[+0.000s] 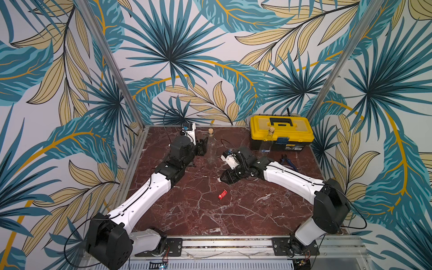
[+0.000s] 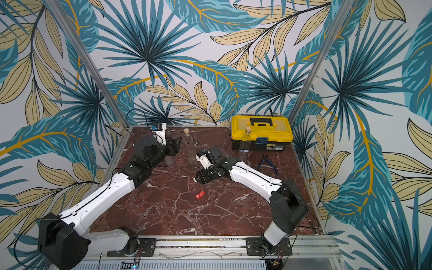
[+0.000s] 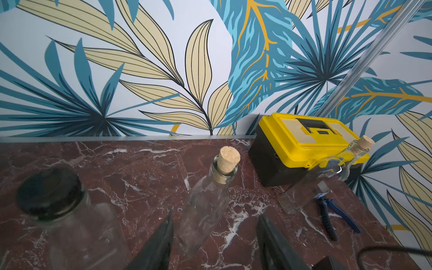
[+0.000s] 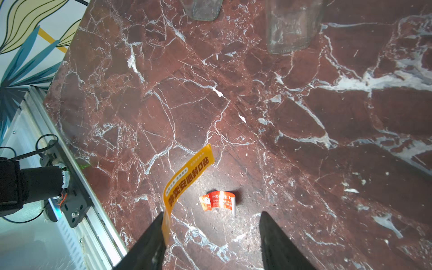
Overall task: Remove the label from the bottle
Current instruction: Place the bottle at the center of the board, then place the label at the center of the board.
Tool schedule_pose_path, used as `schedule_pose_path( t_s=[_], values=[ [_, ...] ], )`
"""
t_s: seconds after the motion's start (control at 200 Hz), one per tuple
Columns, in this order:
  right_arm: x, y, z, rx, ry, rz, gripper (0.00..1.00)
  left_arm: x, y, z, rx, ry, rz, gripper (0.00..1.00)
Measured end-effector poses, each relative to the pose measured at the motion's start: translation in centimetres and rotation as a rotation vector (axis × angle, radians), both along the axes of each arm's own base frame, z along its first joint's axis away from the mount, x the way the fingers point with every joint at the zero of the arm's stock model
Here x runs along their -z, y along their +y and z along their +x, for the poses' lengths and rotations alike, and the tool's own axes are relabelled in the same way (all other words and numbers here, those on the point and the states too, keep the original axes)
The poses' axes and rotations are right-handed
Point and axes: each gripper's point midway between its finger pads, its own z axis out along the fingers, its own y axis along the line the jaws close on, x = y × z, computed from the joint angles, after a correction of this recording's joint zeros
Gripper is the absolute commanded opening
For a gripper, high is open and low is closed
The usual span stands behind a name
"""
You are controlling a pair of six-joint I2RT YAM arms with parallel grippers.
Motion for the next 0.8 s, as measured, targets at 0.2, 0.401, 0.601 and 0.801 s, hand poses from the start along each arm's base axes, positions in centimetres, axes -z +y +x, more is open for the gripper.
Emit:
schedule_pose_path(
  t_s=[0.2, 0.401, 0.601, 0.801],
  values=[
    [0.2, 0.5, 0.2, -0.008, 0.021, -0.001, 0.65, 1.1, 0.3, -0.9, -0.001, 0.033, -0.009, 0.58],
    [-0.6, 0.9, 0.2, -0.015, 0.037, 0.033, 0.7, 2.2, -0.2, -2.2, 0.047, 0.071, -0.049, 0.58],
    [-1.4, 1.8, 0.5, -0.017, 0.073, 0.084, 0.7, 6.6, -2.2, -3.9, 0.133, 0.185, -0.058, 0.58],
    [-1.9, 2.6, 0.6, -0.025, 0.111, 0.125, 0.7, 11.1, -4.0, -5.5, 0.209, 0.321, -0.06, 0.58]
  ],
)
